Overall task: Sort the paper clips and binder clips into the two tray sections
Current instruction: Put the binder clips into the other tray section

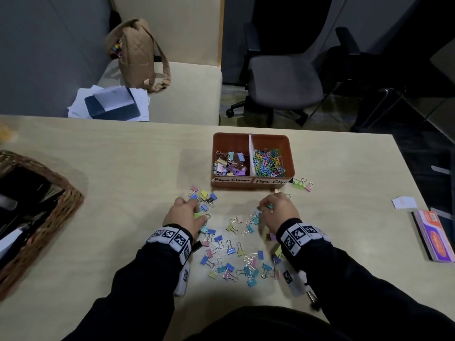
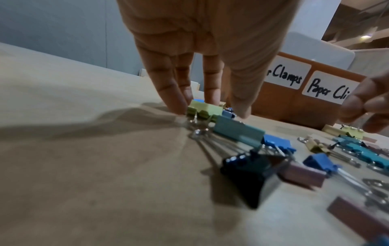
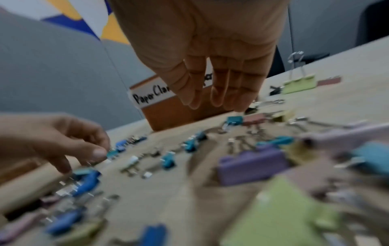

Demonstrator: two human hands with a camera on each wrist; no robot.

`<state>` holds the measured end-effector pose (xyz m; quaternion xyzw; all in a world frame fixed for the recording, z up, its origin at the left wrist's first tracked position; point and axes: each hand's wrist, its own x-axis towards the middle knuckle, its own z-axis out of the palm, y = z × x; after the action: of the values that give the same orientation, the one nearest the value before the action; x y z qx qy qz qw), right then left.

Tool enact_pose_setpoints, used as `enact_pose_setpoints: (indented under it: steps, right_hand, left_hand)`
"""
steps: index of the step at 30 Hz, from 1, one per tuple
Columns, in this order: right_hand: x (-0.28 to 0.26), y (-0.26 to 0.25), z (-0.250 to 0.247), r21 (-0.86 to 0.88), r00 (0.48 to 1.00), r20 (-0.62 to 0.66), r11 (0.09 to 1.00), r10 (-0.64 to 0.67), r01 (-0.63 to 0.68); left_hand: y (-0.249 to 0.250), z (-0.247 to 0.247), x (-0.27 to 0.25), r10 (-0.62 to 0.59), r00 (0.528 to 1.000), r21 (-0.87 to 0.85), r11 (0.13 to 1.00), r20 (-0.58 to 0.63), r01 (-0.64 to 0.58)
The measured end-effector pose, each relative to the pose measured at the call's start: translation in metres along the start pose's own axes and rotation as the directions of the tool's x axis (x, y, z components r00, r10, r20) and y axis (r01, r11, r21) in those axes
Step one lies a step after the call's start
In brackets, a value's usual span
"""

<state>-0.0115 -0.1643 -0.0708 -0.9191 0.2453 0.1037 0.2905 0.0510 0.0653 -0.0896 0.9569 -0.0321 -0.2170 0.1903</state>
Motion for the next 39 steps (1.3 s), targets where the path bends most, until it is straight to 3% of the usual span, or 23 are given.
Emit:
enact_pose_setpoints:
  steps: [7, 10, 14, 21, 26, 30, 34, 37, 39]
  right_hand:
    - [0.008, 0.020, -0.007, -0.211, 0.998, 0.049, 0.977, 0.042, -0.031]
    - [0.010, 0.022, -0.008, -0.251, 0.996, 0.084, 0.968, 0.011, 0.011]
    - [0.012, 0.022, -0.007, -0.248, 0.994, 0.097, 0.968, 0.056, -0.030]
    - [0.009, 0.019, -0.006, -0.221, 0.993, 0.102, 0.974, 0.063, -0.039]
    - [0.000, 0.010, -0.012, -0.189, 0.990, 0.133, 0.982, 0.042, -0.016]
    - [-0.010, -0.017, -0.013, 0.134, 0.989, 0.144, 0.991, -0.043, 0.023]
    - [-0.007, -0.059, -0.024, 0.513, 0.986, 0.168, 0.855, -0.014, -0.076]
    - [0.006, -0.087, -0.035, 0.586, 0.998, 0.047, 0.810, -0.051, 0.014]
    - [0.011, -0.098, -0.040, 0.571, 0.995, -0.052, 0.814, -0.090, 0.104]
  left_hand:
    - [0.009, 0.003, -0.004, -0.019, 1.000, -0.086, 0.996, -0.003, 0.019]
    - [0.015, -0.006, -0.009, 0.076, 0.994, -0.211, 0.973, -0.080, -0.092]
    - [0.043, -0.035, -0.016, 0.223, 0.949, -0.315, 0.905, -0.222, -0.286]
    - [0.085, -0.070, 0.011, 0.197, 0.910, -0.408, 0.844, -0.365, -0.347]
    - [0.063, -0.063, 0.006, 0.171, 0.929, -0.378, 0.878, -0.328, -0.295]
    - [0.023, -0.041, -0.006, 0.098, 0.983, -0.340, 0.929, -0.156, -0.147]
    - [0.002, -0.016, -0.021, 0.095, 0.995, -0.173, 0.980, -0.001, -0.094]
    - [-0.002, -0.001, -0.029, 0.092, 0.992, 0.011, 0.996, 0.082, -0.093]
    - [-0.001, 0.007, -0.032, 0.059, 0.994, 0.012, 0.998, 0.096, -0.060]
